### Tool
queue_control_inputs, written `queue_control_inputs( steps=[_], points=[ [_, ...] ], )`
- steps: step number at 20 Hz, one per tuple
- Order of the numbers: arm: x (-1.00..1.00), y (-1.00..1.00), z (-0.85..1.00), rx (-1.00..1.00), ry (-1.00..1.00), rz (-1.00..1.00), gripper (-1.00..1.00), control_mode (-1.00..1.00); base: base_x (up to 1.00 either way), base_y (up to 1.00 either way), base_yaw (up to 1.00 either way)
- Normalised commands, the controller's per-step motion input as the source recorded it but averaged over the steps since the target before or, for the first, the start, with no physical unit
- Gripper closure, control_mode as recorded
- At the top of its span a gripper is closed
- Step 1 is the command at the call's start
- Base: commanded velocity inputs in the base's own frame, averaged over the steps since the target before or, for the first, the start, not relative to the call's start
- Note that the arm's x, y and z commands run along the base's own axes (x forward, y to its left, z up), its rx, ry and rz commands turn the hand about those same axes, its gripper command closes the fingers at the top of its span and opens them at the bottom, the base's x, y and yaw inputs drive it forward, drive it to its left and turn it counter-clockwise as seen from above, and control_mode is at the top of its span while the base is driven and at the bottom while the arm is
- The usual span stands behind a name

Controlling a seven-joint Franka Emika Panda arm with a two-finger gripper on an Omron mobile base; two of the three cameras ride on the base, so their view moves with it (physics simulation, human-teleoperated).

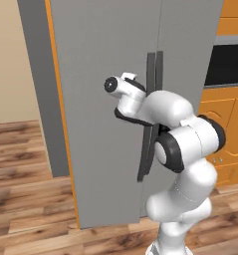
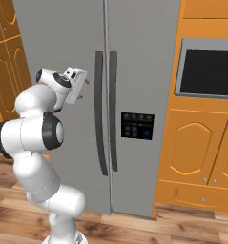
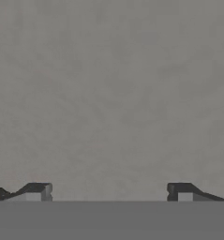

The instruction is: Pick up the frozen steak from the freezer, place it on any shelf in the fridge, and close the fridge and freezer doors when done.

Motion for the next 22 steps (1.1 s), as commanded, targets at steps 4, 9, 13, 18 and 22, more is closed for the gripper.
queue_control_inputs(
  steps=[4,9,13,18,22],
  points=[
    [0.54,-0.20,-0.05,0.00,0.00,-0.02,-1.00,-1.00,0.00,0.00,0.00],
    [0.52,-0.19,-0.08,0.00,0.00,-0.02,-1.00,-1.00,0.00,0.00,0.00],
    [0.41,-0.19,-0.15,0.00,0.00,-0.02,-1.00,-1.00,0.00,0.00,0.00],
    [0.12,-0.18,-0.26,0.00,-0.02,-0.03,-1.00,-1.00,0.00,0.00,0.00],
    [0.00,-0.18,-0.30,0.00,-0.04,-0.04,-1.00,-1.00,0.00,0.00,0.00]
  ],
)
